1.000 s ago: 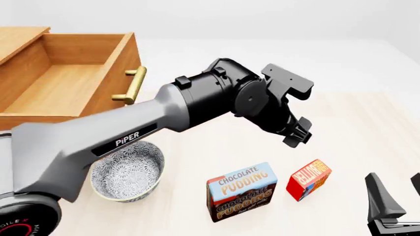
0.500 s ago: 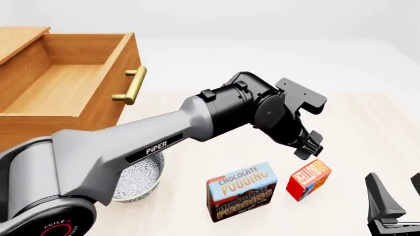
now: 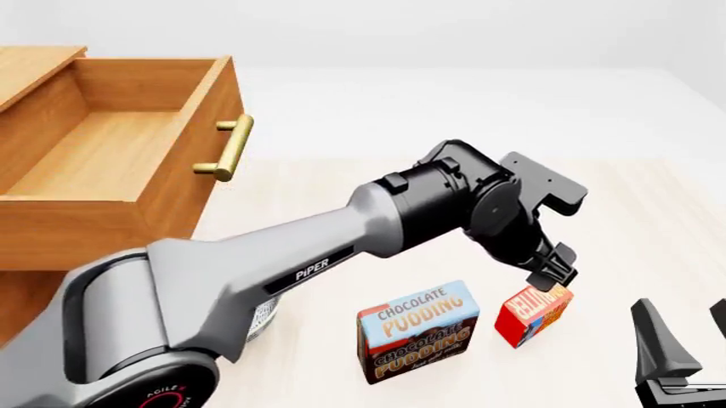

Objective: Put the butter at the back in the top drawer of the cabinet and close it.

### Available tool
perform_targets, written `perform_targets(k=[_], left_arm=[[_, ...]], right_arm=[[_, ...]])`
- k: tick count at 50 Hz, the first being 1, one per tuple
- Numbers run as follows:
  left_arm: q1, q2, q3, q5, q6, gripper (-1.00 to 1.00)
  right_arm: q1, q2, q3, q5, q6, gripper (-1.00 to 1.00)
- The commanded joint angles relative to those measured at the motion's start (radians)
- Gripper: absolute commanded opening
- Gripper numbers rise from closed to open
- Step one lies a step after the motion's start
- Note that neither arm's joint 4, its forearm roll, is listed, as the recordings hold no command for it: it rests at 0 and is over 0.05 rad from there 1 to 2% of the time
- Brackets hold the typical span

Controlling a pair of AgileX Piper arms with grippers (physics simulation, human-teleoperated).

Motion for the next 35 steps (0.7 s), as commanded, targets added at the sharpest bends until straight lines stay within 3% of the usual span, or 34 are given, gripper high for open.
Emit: perform_targets(k=[1,35], left_arm=[[-0.010,0.035,-0.038,0.017,-0.006,1.00],[-0.019,0.117,-0.112,0.043,-0.009,1.00]], right_arm=[[0.000,0.000,0.000,0.000,0.000,1.00],[0.000,0.000,0.000,0.000,0.000,1.00]])
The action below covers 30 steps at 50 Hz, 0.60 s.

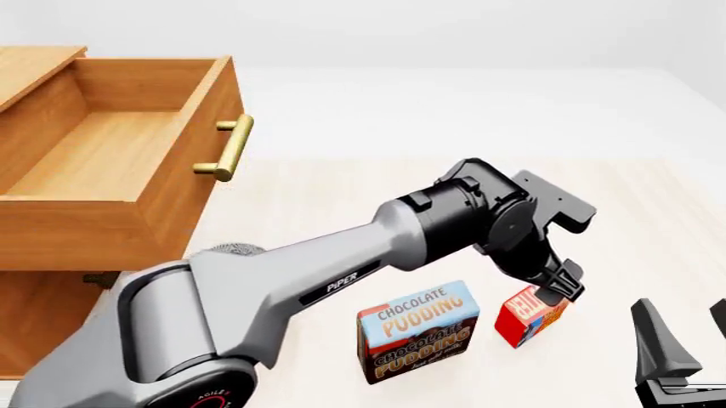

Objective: Put the butter at the back in the top drawer of the cabinet and close it.

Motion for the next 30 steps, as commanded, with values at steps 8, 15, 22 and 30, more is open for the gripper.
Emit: perform_targets(k=[8,15,22,30], left_arm=[[-0.005,0.042,-0.048,0.017,-0.003,1.00],[-0.004,0.053,-0.056,0.017,-0.004,1.00],[-0.007,0.069,-0.072,0.022,-0.007,1.00],[-0.009,0.086,-0.084,0.024,-0.013,1.00]], right_arm=[[0.000,0.000,0.000,0.000,0.000,1.00],[0.000,0.000,0.000,0.000,0.000,1.00],[0.000,0.000,0.000,0.000,0.000,1.00],[0.000,0.000,0.000,0.000,0.000,1.00]])
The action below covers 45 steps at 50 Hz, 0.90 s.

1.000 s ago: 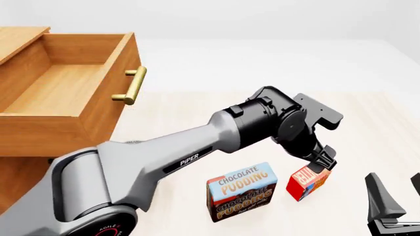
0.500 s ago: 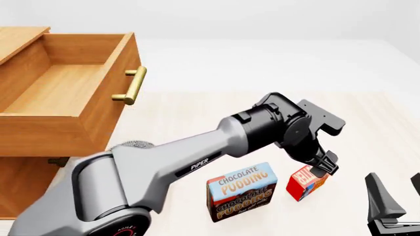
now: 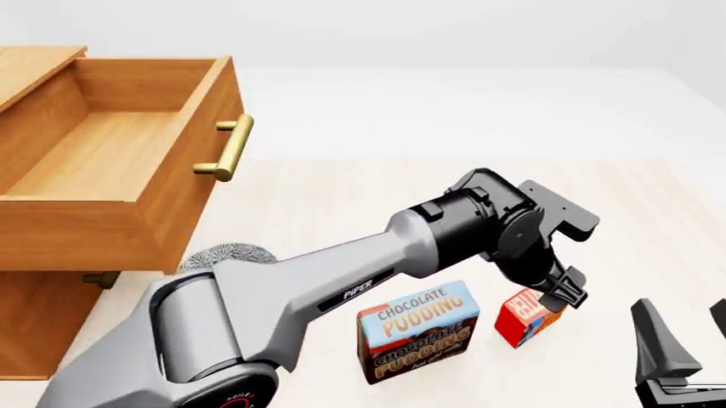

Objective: Put the butter at the back in the top drawer of the cabinet and close it.

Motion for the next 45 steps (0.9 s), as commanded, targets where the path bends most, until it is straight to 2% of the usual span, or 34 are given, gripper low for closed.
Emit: perform_targets(k=[1,45], left_arm=[[-0.002,0.025,-0.020,0.004,-0.006,1.00],[-0.008,0.116,-0.119,0.036,-0.023,1.00]], right_arm=[[0.000,0.000,0.000,0.000,0.000,1.00],[0.000,0.000,0.000,0.000,0.000,1.00]])
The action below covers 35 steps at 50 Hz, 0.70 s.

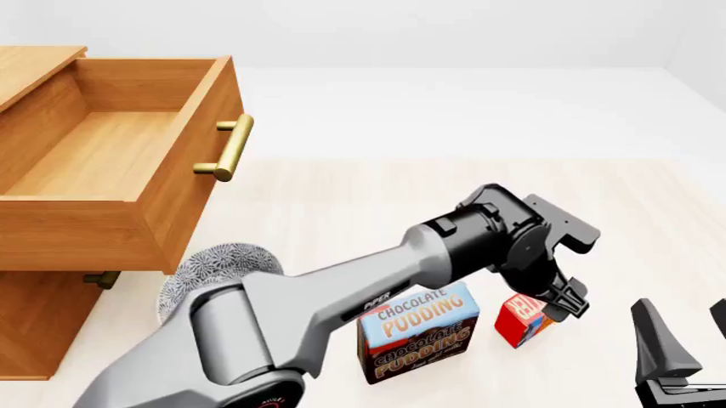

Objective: Put the butter at the back in the top drawer of the cabinet and close it.

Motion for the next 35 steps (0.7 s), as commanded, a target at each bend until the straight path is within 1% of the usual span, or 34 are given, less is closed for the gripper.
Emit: perform_targets(k=[1,27,35], left_arm=[[-0.002,0.022,-0.023,0.007,-0.003,1.00],[-0.003,0.059,-0.042,0.005,-0.022,1.00],[-0.003,0.076,-0.062,0.011,-0.023,1.00]], right_arm=[[0.000,0.000,0.000,0.000,0.000,1.00],[0.000,0.000,0.000,0.000,0.000,1.00],[0.000,0.000,0.000,0.000,0.000,1.00]])
